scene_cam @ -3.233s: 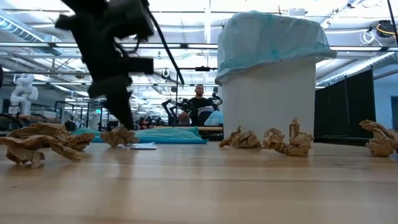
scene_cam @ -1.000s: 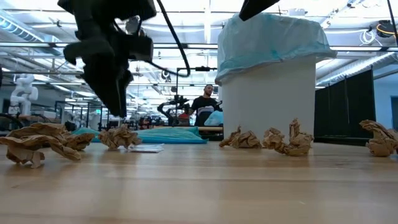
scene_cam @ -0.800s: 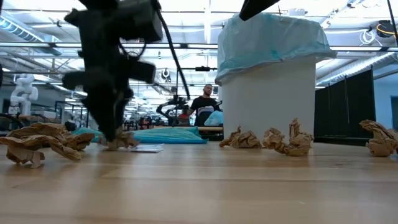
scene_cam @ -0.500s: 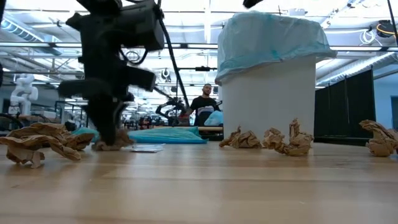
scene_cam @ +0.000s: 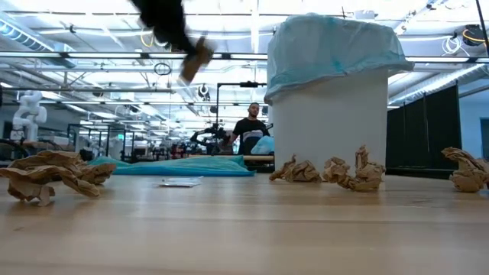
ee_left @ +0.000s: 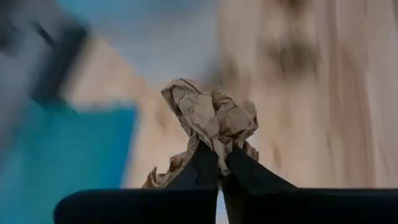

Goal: Place trash/remove bag and relplace
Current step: Put the brown napkin into the blue trash bag

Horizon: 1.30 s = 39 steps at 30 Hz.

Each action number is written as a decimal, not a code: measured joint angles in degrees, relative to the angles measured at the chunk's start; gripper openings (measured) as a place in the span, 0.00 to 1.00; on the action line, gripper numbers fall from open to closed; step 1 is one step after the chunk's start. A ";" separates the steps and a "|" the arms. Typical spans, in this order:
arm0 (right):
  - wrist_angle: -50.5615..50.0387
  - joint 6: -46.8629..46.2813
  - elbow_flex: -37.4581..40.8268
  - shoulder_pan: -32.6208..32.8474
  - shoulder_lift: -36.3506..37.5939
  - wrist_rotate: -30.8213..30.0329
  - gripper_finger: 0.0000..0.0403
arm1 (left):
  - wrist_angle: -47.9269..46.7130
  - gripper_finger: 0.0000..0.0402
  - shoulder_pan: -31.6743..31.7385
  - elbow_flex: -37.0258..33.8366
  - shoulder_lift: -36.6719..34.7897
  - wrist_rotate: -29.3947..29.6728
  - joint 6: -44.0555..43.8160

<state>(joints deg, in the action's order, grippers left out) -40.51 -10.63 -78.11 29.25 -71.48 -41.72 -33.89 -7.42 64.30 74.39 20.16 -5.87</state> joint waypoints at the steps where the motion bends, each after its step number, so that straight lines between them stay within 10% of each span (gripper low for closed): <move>1: -0.92 -1.57 -0.01 -0.31 1.32 -2.50 0.00 | 2.54 0.01 0.32 0.82 -0.57 1.47 2.15; 7: -15.37 -13.50 -0.04 -6.05 8.92 -13.42 0.00 | 14.38 0.01 5.05 5.77 0.03 1.37 12.85; 15: -34.63 -32.27 -0.04 -23.14 13.39 -13.44 0.00 | 23.24 0.01 13.35 10.86 5.59 -7.36 17.16; 28: -32.64 -29.97 -0.04 -34.59 11.28 8.12 0.00 | 24.29 0.01 17.20 20.73 14.83 -18.74 17.28; 39: -38.65 -33.55 0.00 -37.65 10.60 -1.51 0.00 | 24.13 0.01 17.39 21.19 15.10 -18.93 17.29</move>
<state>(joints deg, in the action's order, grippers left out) -79.16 -44.18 -78.11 -8.40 -60.88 -43.23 -9.76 9.98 85.49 89.49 1.23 11.42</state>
